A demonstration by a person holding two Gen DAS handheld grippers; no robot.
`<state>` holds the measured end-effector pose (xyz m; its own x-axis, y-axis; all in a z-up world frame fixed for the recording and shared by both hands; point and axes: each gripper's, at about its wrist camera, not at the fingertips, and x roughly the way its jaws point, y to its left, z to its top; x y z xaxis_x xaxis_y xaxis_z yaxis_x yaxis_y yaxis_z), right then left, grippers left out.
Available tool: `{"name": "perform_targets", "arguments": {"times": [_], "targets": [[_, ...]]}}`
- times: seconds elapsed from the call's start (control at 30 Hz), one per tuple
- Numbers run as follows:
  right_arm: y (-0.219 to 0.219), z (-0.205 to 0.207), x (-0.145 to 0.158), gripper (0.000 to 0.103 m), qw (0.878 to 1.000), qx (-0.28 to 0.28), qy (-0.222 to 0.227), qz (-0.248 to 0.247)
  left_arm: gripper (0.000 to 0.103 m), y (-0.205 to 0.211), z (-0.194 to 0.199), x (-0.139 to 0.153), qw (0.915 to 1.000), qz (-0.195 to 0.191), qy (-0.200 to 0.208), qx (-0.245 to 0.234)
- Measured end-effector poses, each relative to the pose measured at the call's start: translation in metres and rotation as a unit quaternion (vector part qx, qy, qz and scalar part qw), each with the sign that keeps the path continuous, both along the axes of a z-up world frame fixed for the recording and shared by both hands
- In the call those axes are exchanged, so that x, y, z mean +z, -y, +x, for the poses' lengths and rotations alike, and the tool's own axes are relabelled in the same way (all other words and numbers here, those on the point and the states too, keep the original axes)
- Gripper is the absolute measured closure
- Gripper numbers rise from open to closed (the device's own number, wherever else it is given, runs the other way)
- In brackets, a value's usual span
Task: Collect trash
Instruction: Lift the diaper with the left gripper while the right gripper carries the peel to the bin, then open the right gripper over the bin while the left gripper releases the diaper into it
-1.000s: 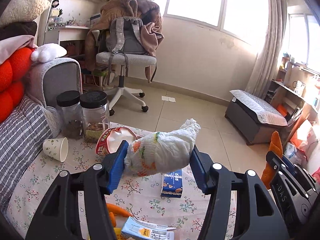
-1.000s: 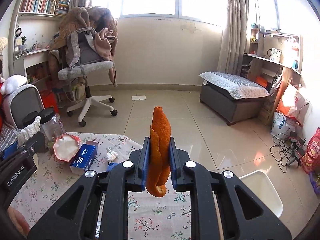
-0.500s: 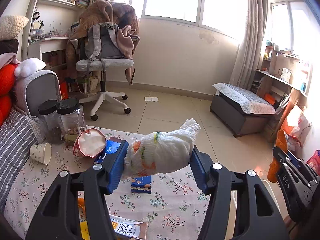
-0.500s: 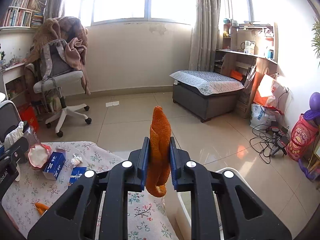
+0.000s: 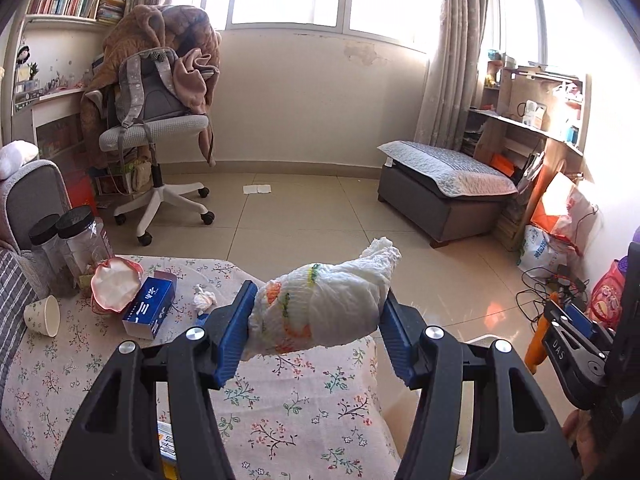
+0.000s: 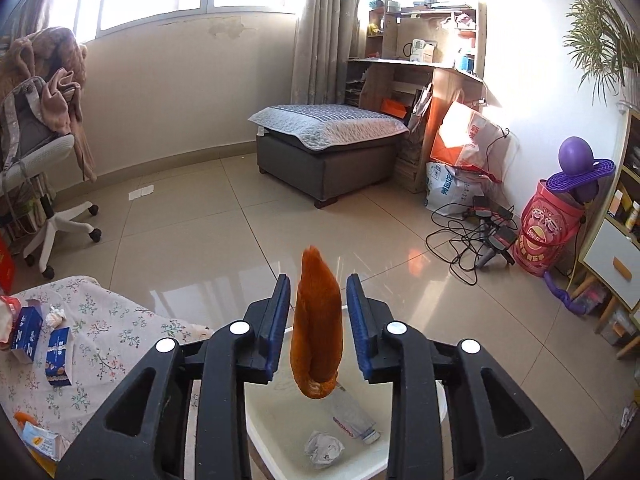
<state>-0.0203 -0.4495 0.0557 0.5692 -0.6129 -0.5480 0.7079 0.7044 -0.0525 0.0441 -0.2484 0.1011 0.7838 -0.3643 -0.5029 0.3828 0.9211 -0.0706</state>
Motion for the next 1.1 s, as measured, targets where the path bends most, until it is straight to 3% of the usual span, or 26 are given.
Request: {"name": "perform_targets", "arguments": {"times": [0.1, 0.4, 0.8, 1.1], "targets": [[0.015, -0.012, -0.002, 0.045, 1.0, -0.023, -0.001, -0.003, 0.044, 0.022, -0.003, -0.003, 0.9998, 0.0, -0.007, -0.019], [0.048, -0.06, 0.003, 0.009, 0.994, -0.101, 0.026, -0.025, 0.044, 0.089, -0.015, -0.017, 0.9962, 0.01, -0.032, -0.081], [0.085, -0.107, 0.005, 0.007, 0.976, -0.208, 0.059, -0.023, 0.044, 0.151, -0.033, -0.029, 0.9876, 0.016, -0.059, -0.145], [0.1, -0.121, 0.004, 0.007, 0.968, -0.242, 0.068, -0.007, 0.037, 0.184, -0.032, -0.04, 0.9786, 0.021, -0.102, -0.177]]}}
